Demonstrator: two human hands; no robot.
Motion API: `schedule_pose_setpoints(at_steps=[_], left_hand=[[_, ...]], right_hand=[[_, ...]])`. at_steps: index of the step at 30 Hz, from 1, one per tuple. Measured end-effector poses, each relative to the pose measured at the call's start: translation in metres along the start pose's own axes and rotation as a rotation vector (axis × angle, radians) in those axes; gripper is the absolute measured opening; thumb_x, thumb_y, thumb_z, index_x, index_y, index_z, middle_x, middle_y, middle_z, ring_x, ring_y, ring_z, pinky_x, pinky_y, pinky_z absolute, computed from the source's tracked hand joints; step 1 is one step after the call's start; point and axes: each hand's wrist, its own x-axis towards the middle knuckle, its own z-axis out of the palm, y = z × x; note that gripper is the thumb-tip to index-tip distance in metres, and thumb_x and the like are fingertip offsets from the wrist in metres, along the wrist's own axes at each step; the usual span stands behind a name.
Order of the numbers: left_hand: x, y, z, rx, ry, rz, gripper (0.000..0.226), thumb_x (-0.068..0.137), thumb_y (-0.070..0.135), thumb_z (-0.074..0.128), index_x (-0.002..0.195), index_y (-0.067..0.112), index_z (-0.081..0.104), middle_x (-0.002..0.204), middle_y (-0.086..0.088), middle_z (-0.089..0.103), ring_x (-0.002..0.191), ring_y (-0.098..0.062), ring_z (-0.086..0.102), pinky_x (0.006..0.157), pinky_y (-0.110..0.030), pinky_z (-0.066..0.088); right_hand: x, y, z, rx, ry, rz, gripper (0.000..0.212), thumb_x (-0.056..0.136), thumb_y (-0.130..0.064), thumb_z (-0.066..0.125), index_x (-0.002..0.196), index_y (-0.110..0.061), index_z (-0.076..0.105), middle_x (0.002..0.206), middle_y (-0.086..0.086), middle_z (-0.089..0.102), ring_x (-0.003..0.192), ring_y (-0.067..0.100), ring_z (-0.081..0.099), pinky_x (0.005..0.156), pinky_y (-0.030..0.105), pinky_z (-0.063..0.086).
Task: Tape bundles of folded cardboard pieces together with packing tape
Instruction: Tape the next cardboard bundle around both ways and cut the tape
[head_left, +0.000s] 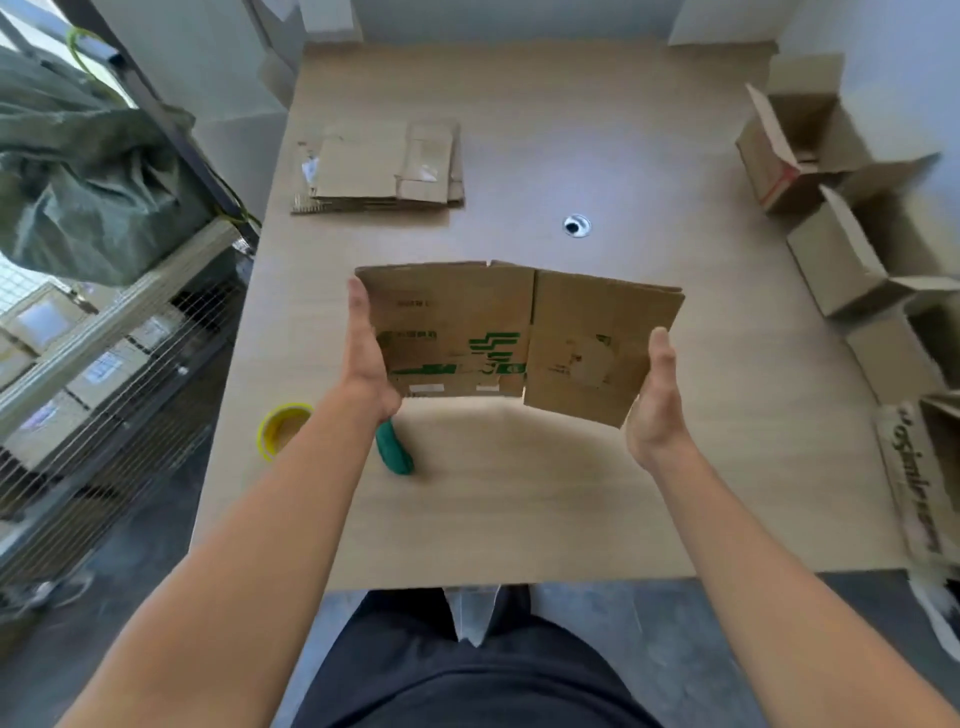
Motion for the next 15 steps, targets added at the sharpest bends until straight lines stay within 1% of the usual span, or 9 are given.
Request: schedule_pose_setpoints(at_steps=[1, 4, 5, 7, 9, 11, 13, 14, 15], left_hand=[[-0.009, -0.006, 0.002, -0.017, -0.004, -0.042, 0.105, 0.061, 0.101, 0.040, 0.129, 0.027, 0.069, 0.123, -0.010, 0.072, 0.107, -0.034, 0.071, 0.077, -0.057, 0.058], [-0.027, -0.020, 0.003, -0.020, -0.004, -0.122, 0.108, 0.053, 0.104, 0.043, 0.118, 0.023, 0.076, 0.119, -0.013, 0.072, 0.101, -0.038, 0.072, 0.078, -0.063, 0.055], [-0.031, -0.024, 0.002, -0.026, -0.010, -0.126, 0.105, 0.055, 0.103, 0.044, 0.111, 0.022, 0.079, 0.118, -0.014, 0.073, 0.100, -0.039, 0.072, 0.080, -0.063, 0.055], [-0.035, -0.030, -0.002, -0.057, -0.028, -0.125, 0.103, 0.058, 0.102, 0.041, 0.099, 0.018, 0.082, 0.112, -0.015, 0.075, 0.095, -0.040, 0.073, 0.081, -0.065, 0.054], [-0.038, -0.033, -0.008, -0.084, -0.027, -0.125, 0.112, 0.055, 0.105, 0.035, 0.101, 0.014, 0.081, 0.114, -0.015, 0.073, 0.101, -0.042, 0.071, 0.089, -0.068, 0.051], [-0.041, -0.033, -0.011, -0.065, -0.028, -0.131, 0.113, 0.055, 0.105, 0.034, 0.111, 0.016, 0.078, 0.122, -0.012, 0.070, 0.113, -0.038, 0.065, 0.098, -0.066, 0.046], [-0.045, -0.036, -0.012, 0.013, -0.043, -0.107, 0.095, 0.065, 0.098, 0.041, 0.107, 0.022, 0.080, 0.123, -0.007, 0.072, 0.120, -0.031, 0.063, 0.098, -0.056, 0.049], [-0.047, -0.038, -0.010, 0.038, -0.052, -0.082, 0.082, 0.070, 0.092, 0.048, 0.102, 0.024, 0.082, 0.120, -0.004, 0.072, 0.121, -0.027, 0.061, 0.099, -0.053, 0.049], [-0.049, -0.040, -0.008, 0.050, -0.062, -0.063, 0.071, 0.073, 0.086, 0.055, 0.095, 0.024, 0.082, 0.112, -0.002, 0.073, 0.118, -0.024, 0.061, 0.101, -0.051, 0.047]], right_hand=[[-0.006, -0.002, -0.008, 0.012, -0.014, 0.022, 0.097, 0.073, -0.092, 0.051, 0.150, -0.034, 0.044, 0.154, -0.003, 0.048, 0.144, 0.019, 0.043, 0.119, 0.056, 0.032], [-0.016, -0.009, -0.023, 0.025, -0.030, 0.061, 0.096, 0.067, -0.096, 0.053, 0.144, -0.038, 0.054, 0.147, -0.006, 0.057, 0.138, 0.021, 0.050, 0.117, 0.057, 0.035], [-0.019, -0.010, -0.026, 0.012, -0.026, 0.068, 0.095, 0.065, -0.094, 0.058, 0.141, -0.038, 0.056, 0.144, -0.007, 0.060, 0.137, 0.020, 0.052, 0.116, 0.057, 0.036], [-0.023, -0.009, -0.029, 0.016, -0.045, 0.051, 0.084, 0.069, -0.086, 0.064, 0.134, -0.033, 0.062, 0.133, -0.006, 0.067, 0.127, 0.019, 0.060, 0.110, 0.053, 0.044], [-0.027, -0.008, -0.032, 0.012, -0.044, 0.015, 0.074, 0.072, -0.077, 0.066, 0.127, -0.029, 0.061, 0.126, -0.006, 0.069, 0.118, 0.015, 0.063, 0.102, 0.045, 0.049], [-0.029, -0.011, -0.037, -0.018, -0.021, -0.047, 0.064, 0.070, -0.071, 0.068, 0.114, -0.028, 0.052, 0.118, -0.009, 0.063, 0.108, 0.007, 0.060, 0.092, 0.035, 0.045], [-0.031, -0.017, -0.036, -0.037, -0.044, -0.048, 0.056, 0.069, -0.074, 0.066, 0.104, -0.034, 0.049, 0.114, -0.010, 0.057, 0.107, 0.008, 0.054, 0.090, 0.036, 0.042], [-0.031, -0.020, -0.034, -0.046, -0.062, -0.028, 0.058, 0.067, -0.079, 0.063, 0.103, -0.035, 0.050, 0.113, -0.009, 0.055, 0.107, 0.010, 0.052, 0.091, 0.038, 0.040], [-0.032, -0.021, -0.031, -0.069, -0.076, -0.010, 0.062, 0.065, -0.083, 0.061, 0.102, -0.035, 0.051, 0.110, -0.008, 0.054, 0.104, 0.011, 0.052, 0.091, 0.038, 0.040]])
